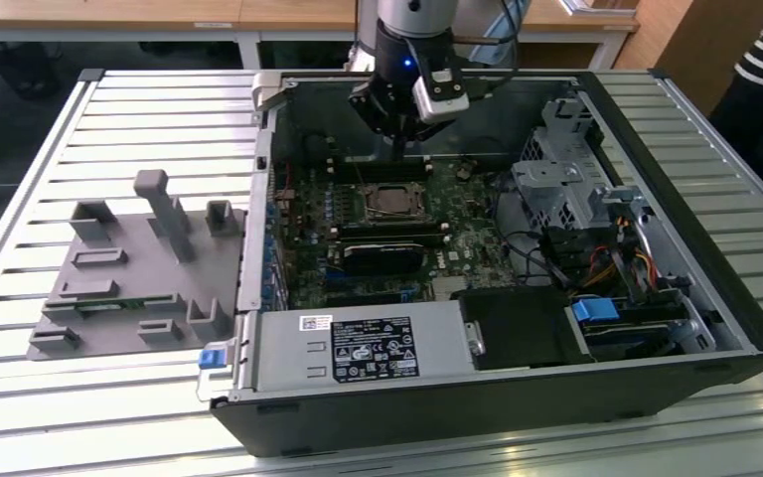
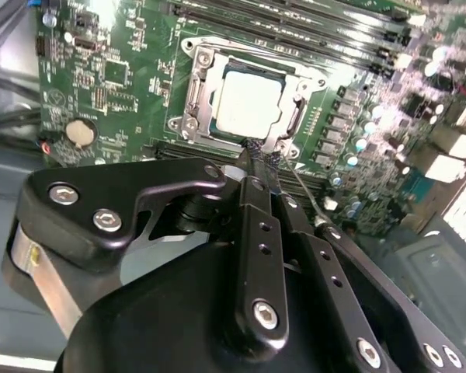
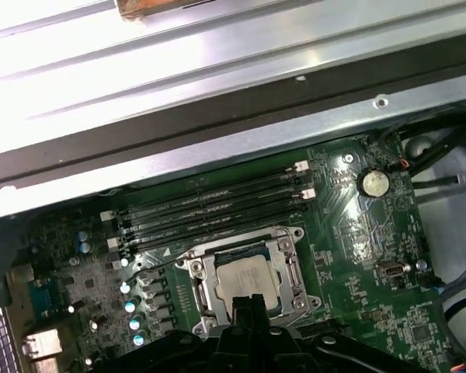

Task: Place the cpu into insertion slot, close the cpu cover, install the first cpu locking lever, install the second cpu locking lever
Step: 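Install the first cpu locking lever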

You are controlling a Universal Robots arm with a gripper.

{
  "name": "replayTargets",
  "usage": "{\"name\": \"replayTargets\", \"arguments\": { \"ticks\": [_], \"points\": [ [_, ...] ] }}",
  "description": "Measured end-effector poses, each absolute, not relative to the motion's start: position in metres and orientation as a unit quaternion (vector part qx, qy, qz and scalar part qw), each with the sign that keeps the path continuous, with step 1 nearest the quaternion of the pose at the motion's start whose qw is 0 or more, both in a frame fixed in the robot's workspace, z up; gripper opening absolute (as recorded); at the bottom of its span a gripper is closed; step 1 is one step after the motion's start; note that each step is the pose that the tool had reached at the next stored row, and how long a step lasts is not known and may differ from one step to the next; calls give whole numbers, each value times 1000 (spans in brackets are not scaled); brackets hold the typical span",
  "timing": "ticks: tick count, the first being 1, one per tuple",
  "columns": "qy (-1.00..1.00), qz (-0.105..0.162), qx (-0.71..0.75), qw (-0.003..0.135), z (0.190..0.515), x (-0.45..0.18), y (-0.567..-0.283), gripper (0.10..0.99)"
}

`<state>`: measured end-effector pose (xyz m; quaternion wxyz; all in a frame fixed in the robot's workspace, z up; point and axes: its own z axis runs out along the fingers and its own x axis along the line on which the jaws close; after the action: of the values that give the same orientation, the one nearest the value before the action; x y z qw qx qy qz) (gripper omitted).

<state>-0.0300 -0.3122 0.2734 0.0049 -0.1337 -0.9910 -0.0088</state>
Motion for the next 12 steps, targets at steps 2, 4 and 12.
{"name": "replayTargets", "arguments": {
  "ticks": [2,4,12],
  "points": [
    [-993,-9,-115,5,273,-30,-312,106],
    [-995,-9,-97,5,273,-30,-312,106],
    [-999,-8,-34,6,272,-30,-312,106]
  ]
}}
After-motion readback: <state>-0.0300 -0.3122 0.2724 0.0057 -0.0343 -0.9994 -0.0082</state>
